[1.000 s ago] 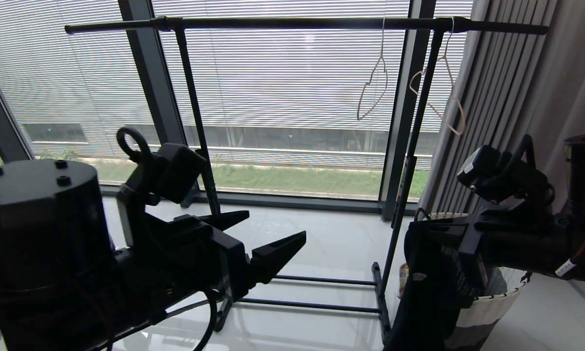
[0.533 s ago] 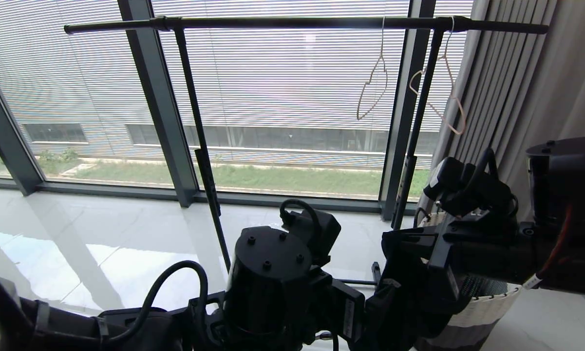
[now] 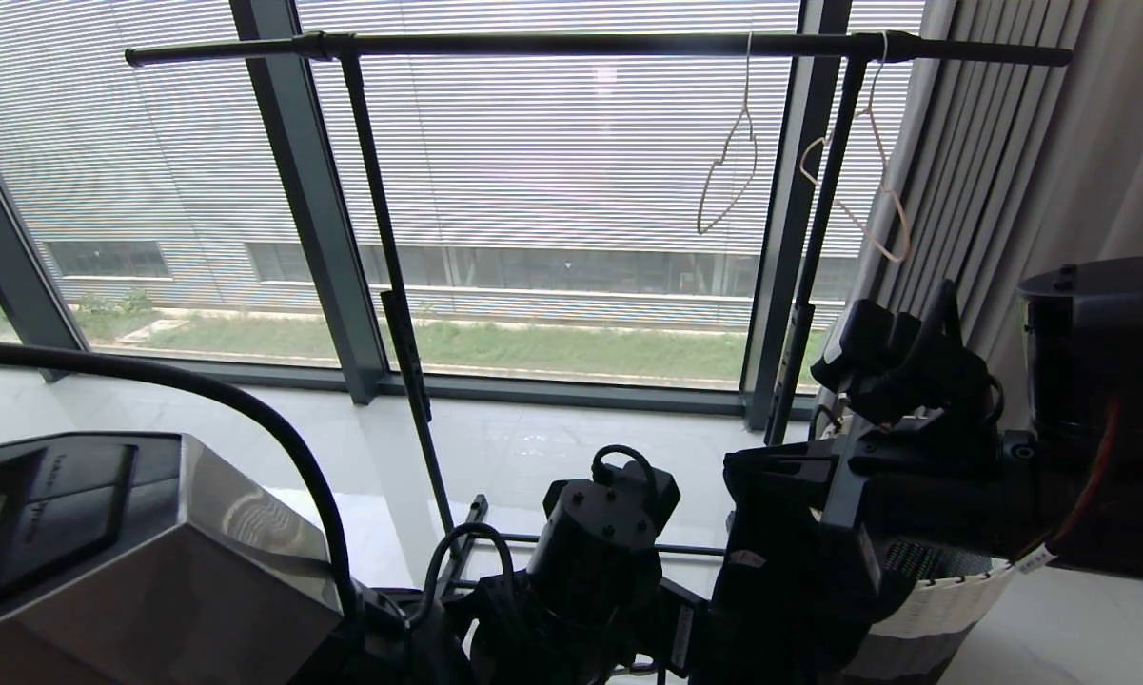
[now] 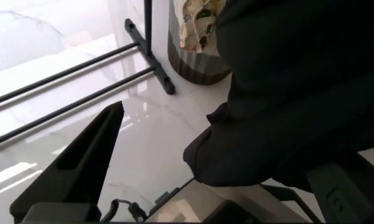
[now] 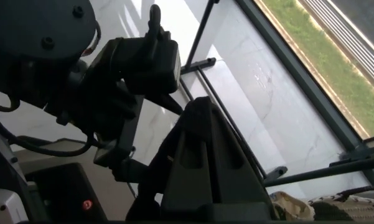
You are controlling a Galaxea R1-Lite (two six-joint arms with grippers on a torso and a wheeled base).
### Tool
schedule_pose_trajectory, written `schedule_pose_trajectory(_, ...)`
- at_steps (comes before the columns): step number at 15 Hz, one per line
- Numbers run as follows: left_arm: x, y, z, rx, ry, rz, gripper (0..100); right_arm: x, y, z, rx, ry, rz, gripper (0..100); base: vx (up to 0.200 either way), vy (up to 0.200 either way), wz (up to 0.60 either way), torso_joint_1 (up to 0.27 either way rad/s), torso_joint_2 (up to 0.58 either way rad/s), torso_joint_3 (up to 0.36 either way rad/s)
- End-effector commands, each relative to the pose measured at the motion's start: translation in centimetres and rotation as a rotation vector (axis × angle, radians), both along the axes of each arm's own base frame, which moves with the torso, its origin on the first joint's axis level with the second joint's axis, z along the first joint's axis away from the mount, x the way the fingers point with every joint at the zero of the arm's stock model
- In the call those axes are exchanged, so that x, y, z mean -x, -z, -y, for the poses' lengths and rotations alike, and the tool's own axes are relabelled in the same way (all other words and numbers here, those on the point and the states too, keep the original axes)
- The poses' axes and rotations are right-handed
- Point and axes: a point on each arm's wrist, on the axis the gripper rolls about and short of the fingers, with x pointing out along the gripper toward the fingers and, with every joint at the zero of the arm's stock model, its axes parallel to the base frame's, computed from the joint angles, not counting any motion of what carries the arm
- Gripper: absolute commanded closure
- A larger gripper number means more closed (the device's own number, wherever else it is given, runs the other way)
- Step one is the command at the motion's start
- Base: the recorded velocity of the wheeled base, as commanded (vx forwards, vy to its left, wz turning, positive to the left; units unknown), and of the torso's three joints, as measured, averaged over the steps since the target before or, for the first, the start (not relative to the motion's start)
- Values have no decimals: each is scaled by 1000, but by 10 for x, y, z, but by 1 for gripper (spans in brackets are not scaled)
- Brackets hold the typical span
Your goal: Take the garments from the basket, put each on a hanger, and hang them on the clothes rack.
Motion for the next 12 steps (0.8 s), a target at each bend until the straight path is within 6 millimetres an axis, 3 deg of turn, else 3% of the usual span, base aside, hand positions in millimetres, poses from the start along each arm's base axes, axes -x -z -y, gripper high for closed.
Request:
schedule_pose_trajectory(1,-2,14,1,-31,-3,-26,0,2,-3,0,-7,-6,7,100,0,0,0,0,0,0)
schedule_pose_trajectory(4,-1,16,-1,-40,-9,-30,0,4,-5,1,-15,-11,14,100,0,0,0,0,0,0)
schedule_pose_trajectory(5,1,17,-2,-45,-8,-33,100,5,-5,1,-15,-13,14,100,0,0,0,0,0,0)
schedule_pose_trajectory(10,2,13,-2,-66,-70,11,100,4,-1,2,-6,-1,0,100,0,0,0,0,0,0)
schedule_pose_trajectory(12,10,-17,-14,-27,-135,87,100,2,5,3,-17,34,-56,100,0,0,0,0,0,0)
